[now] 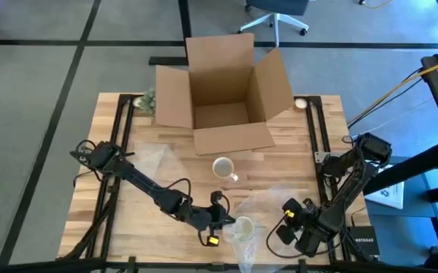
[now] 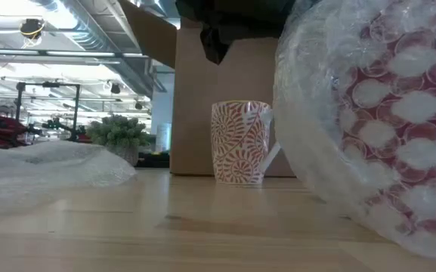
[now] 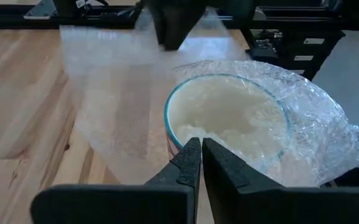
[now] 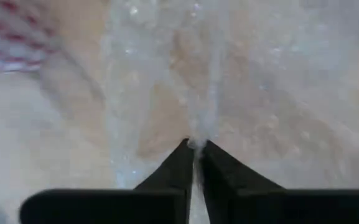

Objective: Wrap mug
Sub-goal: Wrap the red mug with transparent bubble wrap

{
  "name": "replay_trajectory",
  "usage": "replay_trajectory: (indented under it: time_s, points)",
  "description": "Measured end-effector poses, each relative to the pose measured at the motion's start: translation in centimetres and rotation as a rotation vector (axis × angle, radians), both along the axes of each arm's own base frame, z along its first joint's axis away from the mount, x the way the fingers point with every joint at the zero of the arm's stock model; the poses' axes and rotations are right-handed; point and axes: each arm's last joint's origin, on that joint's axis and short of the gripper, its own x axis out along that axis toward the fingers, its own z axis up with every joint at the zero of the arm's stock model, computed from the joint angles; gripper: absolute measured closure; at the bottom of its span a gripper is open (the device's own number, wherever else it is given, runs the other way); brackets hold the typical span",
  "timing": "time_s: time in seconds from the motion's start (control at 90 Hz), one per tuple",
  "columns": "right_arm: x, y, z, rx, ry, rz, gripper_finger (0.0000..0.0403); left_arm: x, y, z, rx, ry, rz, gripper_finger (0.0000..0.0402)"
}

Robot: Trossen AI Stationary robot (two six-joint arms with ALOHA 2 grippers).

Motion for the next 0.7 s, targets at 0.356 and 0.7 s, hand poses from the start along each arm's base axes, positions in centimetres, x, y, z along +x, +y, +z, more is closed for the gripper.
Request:
replay_trajectory:
  time_s: [0.356,0.7]
  points:
    - [3.8,1.6,5.7,-0.141,-0.362,0.179,0.0400,0.1,0.1,0.0,-0.023,-0.002,0.012,0.0401]
    - [10.2,1.4,3.2,-0.135,-0.373,0.373,0.0402,0.1,0.3,0.0,-0.020,0.005,0.018,0.0401]
